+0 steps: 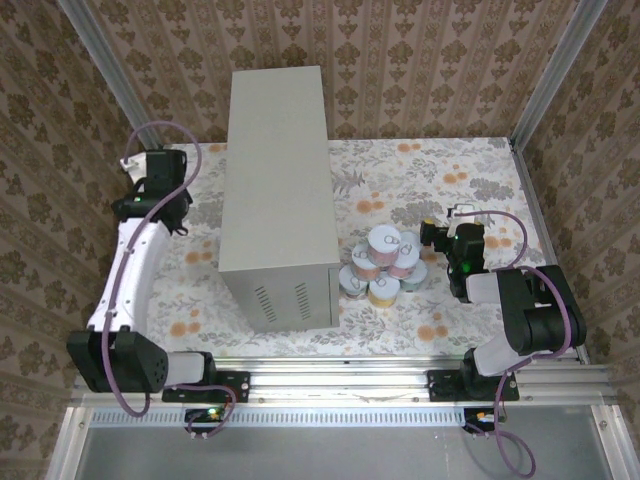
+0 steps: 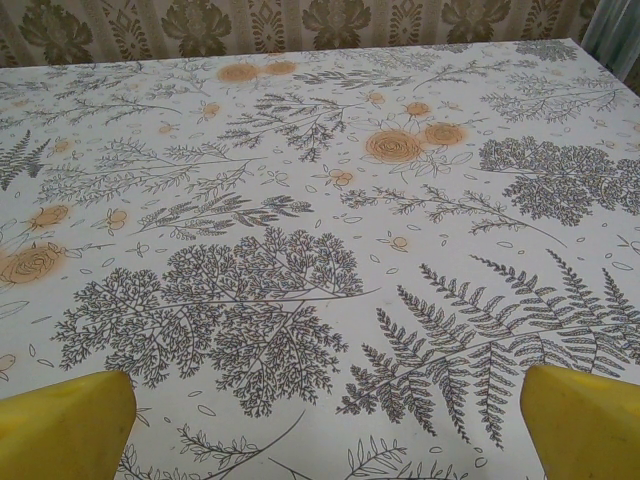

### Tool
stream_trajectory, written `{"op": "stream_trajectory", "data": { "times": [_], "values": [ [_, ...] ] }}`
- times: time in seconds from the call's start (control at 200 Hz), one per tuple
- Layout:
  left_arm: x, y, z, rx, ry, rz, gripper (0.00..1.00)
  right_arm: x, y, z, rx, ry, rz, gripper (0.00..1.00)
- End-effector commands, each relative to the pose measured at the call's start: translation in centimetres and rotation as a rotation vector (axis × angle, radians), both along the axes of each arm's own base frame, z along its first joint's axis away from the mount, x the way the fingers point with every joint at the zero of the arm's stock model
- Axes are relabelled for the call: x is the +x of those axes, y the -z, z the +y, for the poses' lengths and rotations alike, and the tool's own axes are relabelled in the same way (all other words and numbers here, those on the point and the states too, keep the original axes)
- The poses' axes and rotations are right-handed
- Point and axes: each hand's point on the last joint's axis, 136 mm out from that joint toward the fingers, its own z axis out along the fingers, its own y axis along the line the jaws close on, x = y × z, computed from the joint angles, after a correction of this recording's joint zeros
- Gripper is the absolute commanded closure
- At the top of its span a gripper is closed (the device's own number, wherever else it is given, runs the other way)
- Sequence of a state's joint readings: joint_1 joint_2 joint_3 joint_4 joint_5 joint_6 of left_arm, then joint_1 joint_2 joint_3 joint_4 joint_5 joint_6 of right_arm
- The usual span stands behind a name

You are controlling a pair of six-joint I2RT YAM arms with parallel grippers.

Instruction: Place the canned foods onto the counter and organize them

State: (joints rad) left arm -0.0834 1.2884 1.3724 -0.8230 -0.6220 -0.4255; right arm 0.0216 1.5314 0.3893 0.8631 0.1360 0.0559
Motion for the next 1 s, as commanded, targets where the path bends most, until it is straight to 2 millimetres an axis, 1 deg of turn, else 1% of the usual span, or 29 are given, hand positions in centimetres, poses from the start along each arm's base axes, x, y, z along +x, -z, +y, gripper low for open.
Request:
{"op": "stream_trajectory", "data": {
  "times": [0.0, 0.05, 0.07, 0.105, 0.135, 0.145, 0.155, 0.2, 0.215, 0.22, 0.24, 0.245, 0.255, 0.325, 0.465, 0.57, 0.67, 0.785, 0.795, 0.88, 0.945, 0.995],
  "values": [
    [-3.0, -1.5, -1.4, -0.043, 0.129, 0.066, 0.00, 0.7, -1.9, -0.3, -0.011, 0.029, -0.005, 0.00],
    [-3.4, -2.5, -2.1, -0.049, 0.192, 0.055, 0.00, 0.9, -2.9, -0.8, -0.010, 0.065, 0.028, 0.00],
    [-3.6, -2.9, -2.4, -0.051, 0.213, 0.048, 0.00, 0.7, -2.8, -1.2, -0.006, 0.087, 0.063, 0.00],
    [-3.9, -3.4, -2.8, -0.056, 0.251, 0.043, 0.00, 0.6, -3.2, -1.5, 0.008, 0.117, 0.098, 0.00],
    [-4.1, -3.8, -3.1, -0.056, 0.281, 0.041, 0.00, 0.6, -3.3, -1.7, 0.017, 0.138, 0.125, 0.00],
    [-4.2, -4.0, -3.2, -0.056, 0.289, 0.040, 0.00, 0.4, -4.0, -1.8, 0.022, 0.144, 0.120, 0.00],
    [-4.3, -4.1, -3.3, -0.055, 0.295, 0.041, 0.00, 0.3, -4.2, -1.8, 0.028, 0.148, 0.123, 0.00],
    [-4.7, -4.7, -3.5, -0.051, 0.317, 0.044, 0.00, -0.2, -4.7, -1.8, 0.054, 0.164, 0.158, 0.00],
    [-4.9, -4.9, -3.5, -0.051, 0.320, 0.045, 0.00, -0.4, -4.6, -1.8, 0.059, 0.170, 0.171, 0.00],
    [-5.0, -4.9, -3.5, -0.050, 0.320, 0.048, 0.00, -0.4, -5.0, -1.8, 0.065, 0.172, 0.173, 0.00],
    [-5.2, -5.2, -3.5, -0.051, 0.324, 0.048, 0.00, -0.8, -5.1, -1.8, 0.077, 0.184, 0.190, 0.00],
    [-5.3, -5.2, -3.5, -0.052, 0.326, 0.049, 0.00, -1.1, -4.7, -1.8, 0.078, 0.187, 0.210, 0.00],
    [-5.4, -5.3, -3.6, -0.053, 0.329, 0.049, 0.00, -1.3, -4.8, -1.8, 0.083, 0.191, 0.219, 0.00],
    [-5.8, -5.9, -4.7, -0.099, 0.386, 0.034, 0.00, -2.5, -5.4, -1.3, 0.103, 0.188, 0.265, 0.00],
    [-6.6, -6.9, -7.3, -0.198, 0.497, -0.013, 0.00, -4.9, -6.6, 0.0, 0.095, 0.165, 0.297, 0.00],
    [-7.6, -8.1, -8.3, -0.222, 0.560, -0.042, 0.00, -6.6, -8.0, 1.0, 0.105, 0.134, 0.299, 0.00],
    [-8.3, -9.6, -9.1, -0.240, 0.607, -0.093, 0.00, -8.1, -10.0, 1.9, 0.110, 0.098, 0.291, 0.00],
    [-8.6, -11.8, -10.3, -0.279, 0.662, -0.170, 0.00, -9.9, -12.8, 2.9, 0.110, 0.044, 0.268, 0.00],
    [-8.6, -12.0, -10.4, -0.283, 0.669, -0.174, 0.00, -10.3, -12.6, 3.0, 0.107, 0.038, 0.284, 0.00],
    [-9.2, -14.0, -10.9, -0.305, 0.688, -0.200, 0.00, -11.7, -14.0, 3.6, 0.114, -0.005, 0.289, 0.00],
    [-9.5, -15.0, -11.1, -0.272, 0.686, -0.200, 0.00, -12.7, -14.7, 3.7, 0.110, -0.016, 0.297, 0.00],
    [-9.7, -15.4, -11.8, -0.279, 0.715, -0.211, 0.00, -13.3, -15.1, 3.9, 0.111, -0.032, 0.299, 0.00]
  ]
}}
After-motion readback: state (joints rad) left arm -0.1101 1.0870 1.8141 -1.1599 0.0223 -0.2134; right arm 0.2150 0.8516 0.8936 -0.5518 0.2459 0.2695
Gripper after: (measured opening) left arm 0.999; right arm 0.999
